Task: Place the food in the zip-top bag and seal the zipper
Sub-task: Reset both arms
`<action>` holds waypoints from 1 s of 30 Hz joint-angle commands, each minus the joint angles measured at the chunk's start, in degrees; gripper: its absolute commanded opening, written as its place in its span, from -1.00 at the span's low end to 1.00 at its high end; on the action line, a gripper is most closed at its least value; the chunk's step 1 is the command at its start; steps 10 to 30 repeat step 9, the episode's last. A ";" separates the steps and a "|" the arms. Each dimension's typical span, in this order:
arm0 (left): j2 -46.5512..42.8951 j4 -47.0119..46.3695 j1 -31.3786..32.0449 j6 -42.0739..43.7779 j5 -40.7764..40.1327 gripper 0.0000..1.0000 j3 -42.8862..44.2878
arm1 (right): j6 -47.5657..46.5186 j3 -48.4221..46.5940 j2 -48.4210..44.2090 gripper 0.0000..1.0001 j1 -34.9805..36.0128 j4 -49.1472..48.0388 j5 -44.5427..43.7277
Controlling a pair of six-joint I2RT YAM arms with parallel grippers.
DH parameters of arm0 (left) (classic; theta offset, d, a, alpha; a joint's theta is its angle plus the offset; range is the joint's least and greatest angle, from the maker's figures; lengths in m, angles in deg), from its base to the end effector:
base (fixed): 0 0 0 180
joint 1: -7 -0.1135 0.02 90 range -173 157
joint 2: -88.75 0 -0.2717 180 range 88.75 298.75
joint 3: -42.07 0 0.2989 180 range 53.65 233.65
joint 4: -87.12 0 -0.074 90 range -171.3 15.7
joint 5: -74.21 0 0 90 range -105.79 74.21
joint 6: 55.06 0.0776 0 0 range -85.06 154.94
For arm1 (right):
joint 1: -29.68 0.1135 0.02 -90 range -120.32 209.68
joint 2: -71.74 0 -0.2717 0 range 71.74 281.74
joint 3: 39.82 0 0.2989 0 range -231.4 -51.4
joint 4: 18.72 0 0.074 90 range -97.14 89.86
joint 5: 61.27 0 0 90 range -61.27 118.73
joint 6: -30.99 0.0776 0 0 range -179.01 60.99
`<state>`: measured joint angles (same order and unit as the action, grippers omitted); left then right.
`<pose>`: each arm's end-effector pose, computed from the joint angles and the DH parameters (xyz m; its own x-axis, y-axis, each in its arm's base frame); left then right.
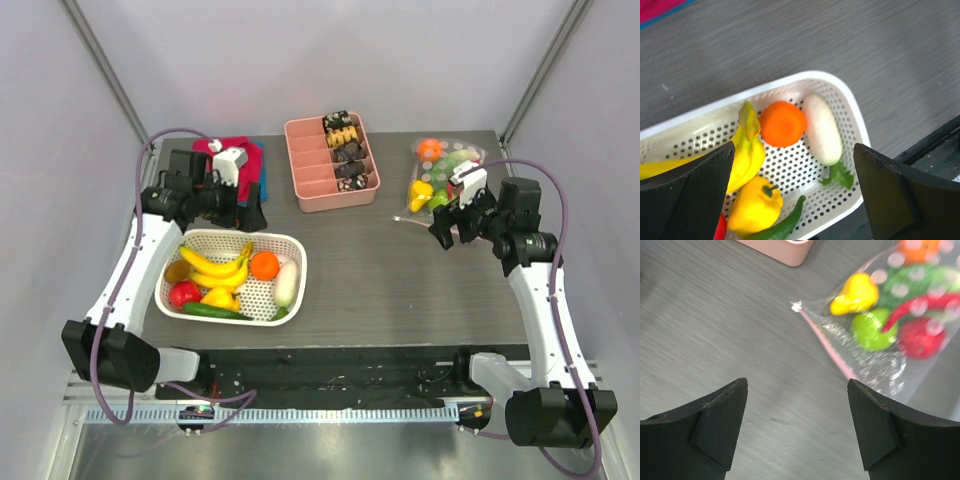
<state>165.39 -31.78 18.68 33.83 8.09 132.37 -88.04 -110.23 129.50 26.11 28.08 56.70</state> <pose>0.3322 -0.1008 0.3417 -0.7300 0.1328 -0.6705 0.4392 0.8428 -0.3112 0.2864 0.0186 0.3288 -0.3286 -0.4089 -0.8514 -0.5625 0.8088 -0.1714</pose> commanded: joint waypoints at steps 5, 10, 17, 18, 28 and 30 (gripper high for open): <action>-7.12 -1.70 -0.70 0.84 -11.56 1.00 -12.18 | 22.61 1.16 -0.98 0.71 0.23 2.40 -2.56; -7.99 -2.41 -0.70 3.82 -14.82 1.00 -13.59 | 23.24 1.52 -0.63 0.71 1.11 2.22 -3.71; -7.99 -2.41 -0.70 3.82 -14.82 1.00 -13.59 | 23.24 1.52 -0.63 0.71 1.11 2.22 -3.71; -7.99 -2.41 -0.70 3.82 -14.82 1.00 -13.59 | 23.24 1.52 -0.63 0.71 1.11 2.22 -3.71; -7.99 -2.41 -0.70 3.82 -14.82 1.00 -13.59 | 23.24 1.52 -0.63 0.71 1.11 2.22 -3.71; -7.99 -2.41 -0.70 3.82 -14.82 1.00 -13.59 | 23.24 1.52 -0.63 0.71 1.11 2.22 -3.71</action>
